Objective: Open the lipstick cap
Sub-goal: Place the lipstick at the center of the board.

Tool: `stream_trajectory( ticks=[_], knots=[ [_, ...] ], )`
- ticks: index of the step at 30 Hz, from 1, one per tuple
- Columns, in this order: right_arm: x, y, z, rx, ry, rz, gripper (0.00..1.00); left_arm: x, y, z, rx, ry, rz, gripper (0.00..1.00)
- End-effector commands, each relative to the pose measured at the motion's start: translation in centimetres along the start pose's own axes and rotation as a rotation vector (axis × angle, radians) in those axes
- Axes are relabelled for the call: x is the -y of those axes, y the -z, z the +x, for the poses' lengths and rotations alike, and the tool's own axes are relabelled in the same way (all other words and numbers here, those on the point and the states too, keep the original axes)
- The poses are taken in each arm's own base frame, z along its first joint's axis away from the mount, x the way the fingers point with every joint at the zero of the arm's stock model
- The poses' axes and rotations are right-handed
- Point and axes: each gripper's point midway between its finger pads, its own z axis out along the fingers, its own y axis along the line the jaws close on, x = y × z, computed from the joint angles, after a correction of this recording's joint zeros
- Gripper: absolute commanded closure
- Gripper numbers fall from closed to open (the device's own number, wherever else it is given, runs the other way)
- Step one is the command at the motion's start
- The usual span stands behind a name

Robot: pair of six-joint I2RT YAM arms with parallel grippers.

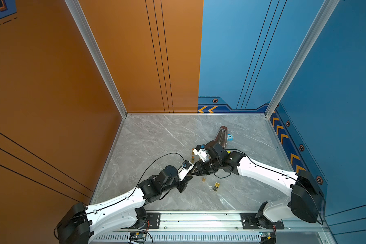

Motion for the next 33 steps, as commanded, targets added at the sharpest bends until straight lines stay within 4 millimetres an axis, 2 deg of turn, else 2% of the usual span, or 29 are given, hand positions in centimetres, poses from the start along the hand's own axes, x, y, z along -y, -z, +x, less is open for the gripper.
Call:
stream_trajectory(
  ticks=[1,13,20,26,30,33],
  knots=[
    [-0.6,-0.5,-0.4,0.002,0.0,-0.023,0.64,0.5,0.2,-1.7,0.037,-0.025,0.024,1.0],
    [-0.3,-0.9,0.0,0.0,0.006,-0.006,0.8,0.3,0.0,-1.6,0.031,-0.021,0.008,1.0],
    [0.5,0.0,-0.4,0.034,0.015,0.065,0.81,-0.1,0.1,-1.3,0.029,-0.017,-0.01,1.0],
    [2.9,1.1,-0.6,0.071,0.033,0.226,0.81,-0.9,0.5,-0.2,-0.002,0.003,-0.054,0.6],
    [4.5,1.3,-0.4,0.081,0.062,0.343,0.81,-1.8,1.1,0.8,-0.041,0.02,-0.101,0.43],
    [5.3,1.0,-0.2,0.085,0.096,0.418,0.81,-2.3,1.7,1.5,-0.058,0.039,-0.132,0.34]
  ],
)
